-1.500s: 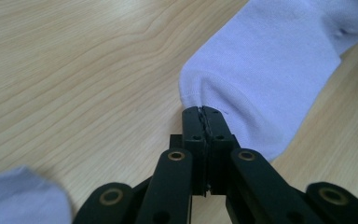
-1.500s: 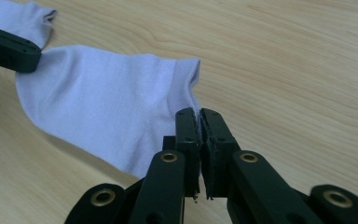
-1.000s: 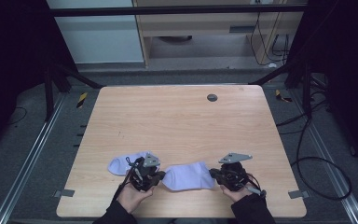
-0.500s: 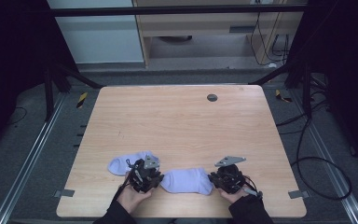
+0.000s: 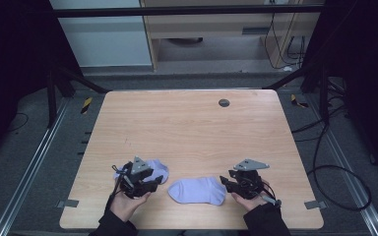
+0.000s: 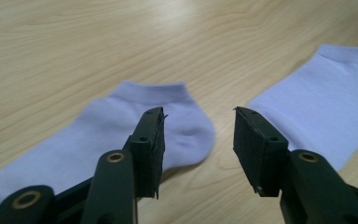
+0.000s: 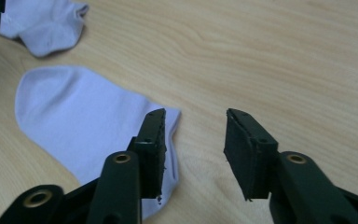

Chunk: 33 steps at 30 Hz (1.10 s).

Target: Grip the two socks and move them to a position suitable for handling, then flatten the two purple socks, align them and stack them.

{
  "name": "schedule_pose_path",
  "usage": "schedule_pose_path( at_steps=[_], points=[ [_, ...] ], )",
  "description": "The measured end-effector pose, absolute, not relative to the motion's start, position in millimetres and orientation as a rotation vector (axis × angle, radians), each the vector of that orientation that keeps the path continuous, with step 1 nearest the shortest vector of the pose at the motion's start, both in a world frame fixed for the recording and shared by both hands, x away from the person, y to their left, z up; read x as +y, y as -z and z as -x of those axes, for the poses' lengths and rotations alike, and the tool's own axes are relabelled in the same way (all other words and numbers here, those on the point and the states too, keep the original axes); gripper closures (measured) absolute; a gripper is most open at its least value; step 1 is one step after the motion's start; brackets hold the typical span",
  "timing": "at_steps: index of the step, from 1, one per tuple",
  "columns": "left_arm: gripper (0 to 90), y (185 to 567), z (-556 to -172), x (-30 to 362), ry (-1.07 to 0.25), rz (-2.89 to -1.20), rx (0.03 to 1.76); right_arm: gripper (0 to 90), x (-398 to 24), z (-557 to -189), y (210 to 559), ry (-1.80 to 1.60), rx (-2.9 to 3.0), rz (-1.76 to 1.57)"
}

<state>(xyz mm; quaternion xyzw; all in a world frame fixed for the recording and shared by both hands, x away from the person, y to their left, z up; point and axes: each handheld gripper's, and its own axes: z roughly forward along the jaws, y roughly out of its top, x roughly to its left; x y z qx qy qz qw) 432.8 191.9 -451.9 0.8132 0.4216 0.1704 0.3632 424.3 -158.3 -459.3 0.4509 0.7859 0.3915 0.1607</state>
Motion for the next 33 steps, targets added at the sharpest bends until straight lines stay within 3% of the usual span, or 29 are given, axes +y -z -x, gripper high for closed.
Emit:
schedule_pose_path(
  at_steps=[15, 33],
  points=[
    [41.2, 454, -443, 274, -0.556, -1.963, 1.314, 44.0, -130, -446, 446, -1.2, 2.203, -1.277],
    [41.1, 471, -454, 304, -0.618, -1.938, 1.43, 44.1, -55, -469, 449, -1.22, 2.285, -1.217]
  ],
)
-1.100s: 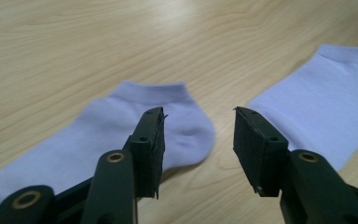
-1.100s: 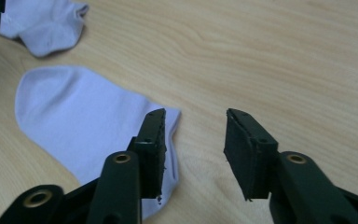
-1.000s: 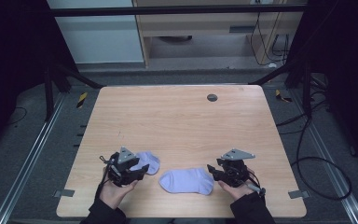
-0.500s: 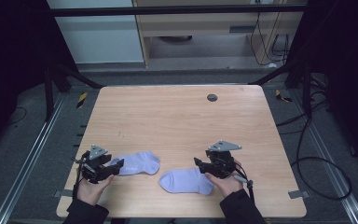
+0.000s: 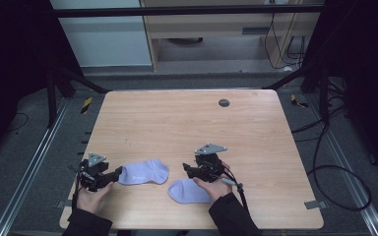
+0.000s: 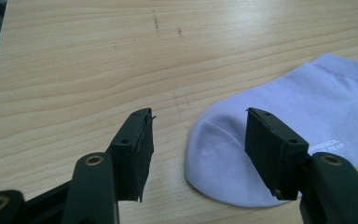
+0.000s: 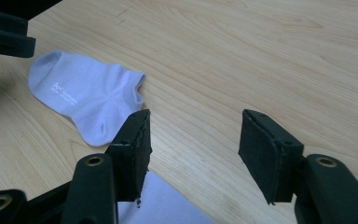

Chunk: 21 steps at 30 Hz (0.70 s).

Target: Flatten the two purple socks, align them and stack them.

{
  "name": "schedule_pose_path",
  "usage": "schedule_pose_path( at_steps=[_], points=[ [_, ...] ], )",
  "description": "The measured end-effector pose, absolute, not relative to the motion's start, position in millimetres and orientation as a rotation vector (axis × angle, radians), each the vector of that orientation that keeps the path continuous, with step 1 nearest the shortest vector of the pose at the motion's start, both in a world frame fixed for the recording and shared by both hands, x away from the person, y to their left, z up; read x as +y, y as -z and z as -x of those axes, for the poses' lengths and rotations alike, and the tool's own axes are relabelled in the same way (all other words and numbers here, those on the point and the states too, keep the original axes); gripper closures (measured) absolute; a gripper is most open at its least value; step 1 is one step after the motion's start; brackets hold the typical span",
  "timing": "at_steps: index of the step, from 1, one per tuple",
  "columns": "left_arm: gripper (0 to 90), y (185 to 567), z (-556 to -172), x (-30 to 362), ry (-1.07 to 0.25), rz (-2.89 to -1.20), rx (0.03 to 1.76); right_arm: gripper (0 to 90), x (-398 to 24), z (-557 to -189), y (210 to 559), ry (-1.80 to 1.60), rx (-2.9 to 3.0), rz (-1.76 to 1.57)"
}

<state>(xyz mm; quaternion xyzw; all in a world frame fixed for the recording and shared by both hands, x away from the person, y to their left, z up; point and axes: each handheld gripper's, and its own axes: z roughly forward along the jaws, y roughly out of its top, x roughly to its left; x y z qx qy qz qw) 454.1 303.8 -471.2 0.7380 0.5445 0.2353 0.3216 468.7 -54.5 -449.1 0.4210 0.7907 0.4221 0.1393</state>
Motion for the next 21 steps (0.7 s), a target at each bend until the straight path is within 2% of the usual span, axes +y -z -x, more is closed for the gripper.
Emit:
schedule_pose_path(
  at_steps=[9, 21],
  points=[
    [42.5, 476, -458, 308, -0.605, -1.947, 1.441, 45.6, -26, -484, 462, -1.207, 2.315, -1.242],
    [49.7, 483, -461, 304, -0.567, -2.008, 1.427, 50.7, 16, -495, 482, -1.14, 2.411, -1.217]
  ],
)
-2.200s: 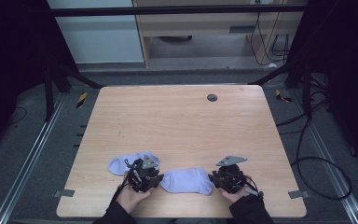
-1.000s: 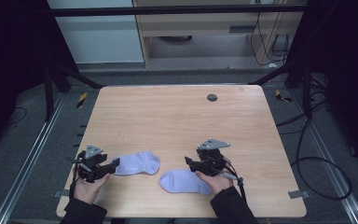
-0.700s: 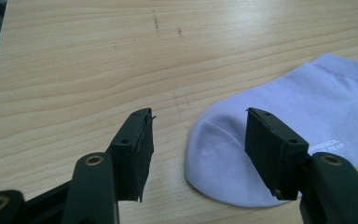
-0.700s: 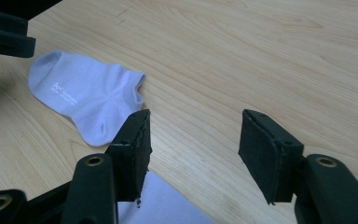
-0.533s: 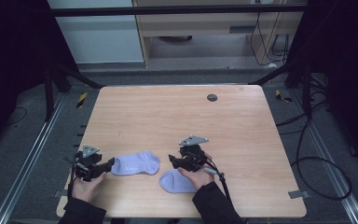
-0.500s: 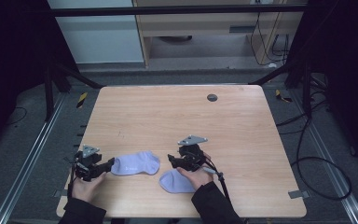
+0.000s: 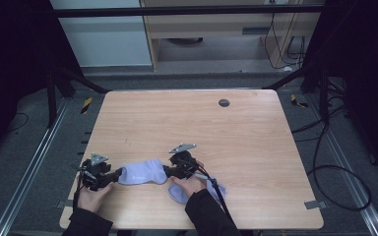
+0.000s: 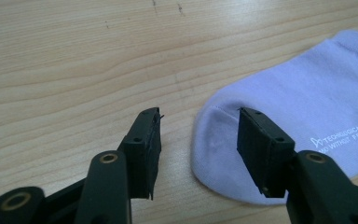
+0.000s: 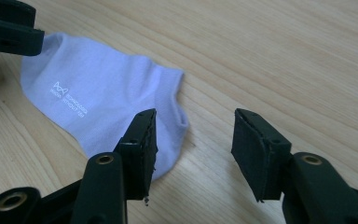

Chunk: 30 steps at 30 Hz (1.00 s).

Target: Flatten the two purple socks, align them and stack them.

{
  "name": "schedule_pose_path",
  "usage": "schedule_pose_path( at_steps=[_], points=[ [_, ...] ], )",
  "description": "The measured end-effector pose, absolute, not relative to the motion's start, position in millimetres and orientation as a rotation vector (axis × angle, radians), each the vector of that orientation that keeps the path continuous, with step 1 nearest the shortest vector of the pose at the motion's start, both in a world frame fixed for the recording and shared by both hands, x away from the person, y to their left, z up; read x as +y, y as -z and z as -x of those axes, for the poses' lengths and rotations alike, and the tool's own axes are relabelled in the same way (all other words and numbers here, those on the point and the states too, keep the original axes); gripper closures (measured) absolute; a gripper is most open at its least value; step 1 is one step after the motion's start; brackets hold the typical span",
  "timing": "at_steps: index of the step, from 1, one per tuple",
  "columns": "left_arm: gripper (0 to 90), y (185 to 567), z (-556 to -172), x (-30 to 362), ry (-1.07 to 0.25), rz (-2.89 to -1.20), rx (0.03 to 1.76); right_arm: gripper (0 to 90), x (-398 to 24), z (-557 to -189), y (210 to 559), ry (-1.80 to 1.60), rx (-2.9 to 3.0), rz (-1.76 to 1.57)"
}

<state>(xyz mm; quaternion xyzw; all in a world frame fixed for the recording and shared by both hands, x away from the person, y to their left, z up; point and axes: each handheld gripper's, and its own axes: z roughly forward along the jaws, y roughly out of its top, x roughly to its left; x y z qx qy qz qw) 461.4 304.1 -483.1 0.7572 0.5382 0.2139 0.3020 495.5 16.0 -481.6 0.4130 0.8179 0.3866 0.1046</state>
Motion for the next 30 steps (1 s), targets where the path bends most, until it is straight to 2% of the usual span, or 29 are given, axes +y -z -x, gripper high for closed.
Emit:
schedule_pose_path(
  at_steps=[4, 13, 18, 22, 30],
  points=[
    [52.8, 485, -463, 303, -0.554, -2.024, 1.43, 52.2, 26, -499, 486, -1.113, 2.432, -1.223],
    [66.2, 488, -466, 301, -0.51, -2.043, 1.456, 60.0, 36, -499, 495, -1.074, 2.462, -1.191],
    [74.9, 487, -467, 300, -0.475, -2.035, 1.474, 70.8, 40, -497, 495, -1.048, 2.463, -1.161],
    [83.4, 486, -466, 301, -0.47, -2.024, 1.485, 83.7, 43, -495, 495, -1.017, 2.44, -1.161],
    [86.0, 475, -462, 301, -0.462, -1.978, 1.454, 86.5, 34, -491, 481, -1.1, 2.405, -1.188]
  ],
)
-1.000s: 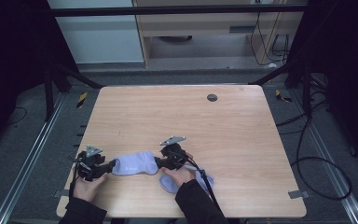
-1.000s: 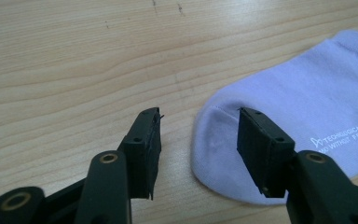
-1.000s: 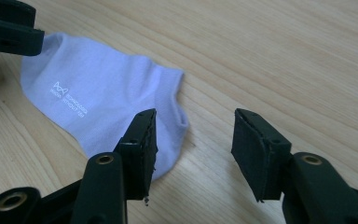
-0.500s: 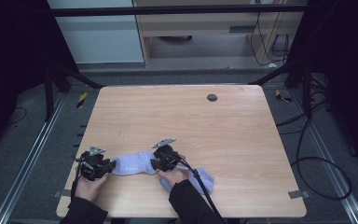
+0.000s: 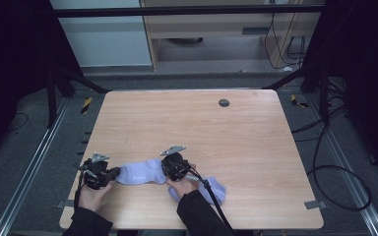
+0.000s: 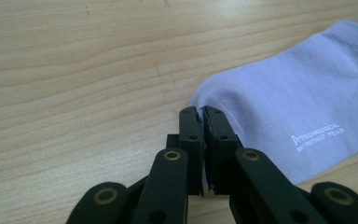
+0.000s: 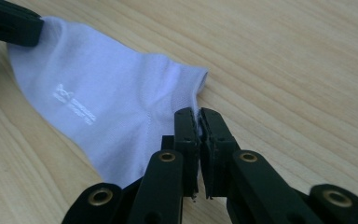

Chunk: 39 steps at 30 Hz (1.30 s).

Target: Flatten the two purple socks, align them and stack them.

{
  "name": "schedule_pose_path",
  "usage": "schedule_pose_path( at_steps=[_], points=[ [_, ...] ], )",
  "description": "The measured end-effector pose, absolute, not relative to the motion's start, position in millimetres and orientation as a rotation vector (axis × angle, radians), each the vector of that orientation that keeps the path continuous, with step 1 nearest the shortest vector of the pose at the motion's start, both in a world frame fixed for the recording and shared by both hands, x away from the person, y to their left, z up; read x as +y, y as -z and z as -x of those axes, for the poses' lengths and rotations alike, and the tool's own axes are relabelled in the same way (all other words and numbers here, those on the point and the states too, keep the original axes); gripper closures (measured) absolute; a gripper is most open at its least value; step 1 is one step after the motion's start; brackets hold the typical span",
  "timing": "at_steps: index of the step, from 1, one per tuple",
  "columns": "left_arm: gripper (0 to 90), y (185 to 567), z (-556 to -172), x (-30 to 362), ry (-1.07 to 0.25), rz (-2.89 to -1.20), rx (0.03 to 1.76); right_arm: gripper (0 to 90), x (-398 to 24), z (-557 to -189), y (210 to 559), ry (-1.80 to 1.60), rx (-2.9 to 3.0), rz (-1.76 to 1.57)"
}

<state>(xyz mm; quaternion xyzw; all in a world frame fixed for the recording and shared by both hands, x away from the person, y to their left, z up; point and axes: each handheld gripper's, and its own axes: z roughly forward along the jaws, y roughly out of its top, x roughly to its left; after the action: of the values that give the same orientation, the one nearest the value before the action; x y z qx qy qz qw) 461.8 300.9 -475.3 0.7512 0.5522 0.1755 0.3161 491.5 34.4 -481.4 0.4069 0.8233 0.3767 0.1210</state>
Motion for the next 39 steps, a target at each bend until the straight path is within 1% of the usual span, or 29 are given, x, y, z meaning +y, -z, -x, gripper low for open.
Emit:
schedule_pose_path(
  at_steps=[11, 19, 26, 39],
  points=[
    [86.2, 449, -449, 281, -0.455, -1.931, 1.348, 86.5, 12, -483, 451, -1.166, 2.407, -1.144],
    [86.2, 438, -440, 253, -0.435, -1.964, 1.265, 86.5, -18, -472, 435, -1.152, 2.388, -1.124],
    [86.1, 432, -432, 229, -0.417, -1.976, 1.205, 86.4, -47, -462, 427, -1.137, 2.355, -1.14],
    [86.1, 436, -426, 181, -0.348, -2.053, 1.113, 86.4, -101, -431, 426, -1.118, 2.314, -1.195]
  ],
)
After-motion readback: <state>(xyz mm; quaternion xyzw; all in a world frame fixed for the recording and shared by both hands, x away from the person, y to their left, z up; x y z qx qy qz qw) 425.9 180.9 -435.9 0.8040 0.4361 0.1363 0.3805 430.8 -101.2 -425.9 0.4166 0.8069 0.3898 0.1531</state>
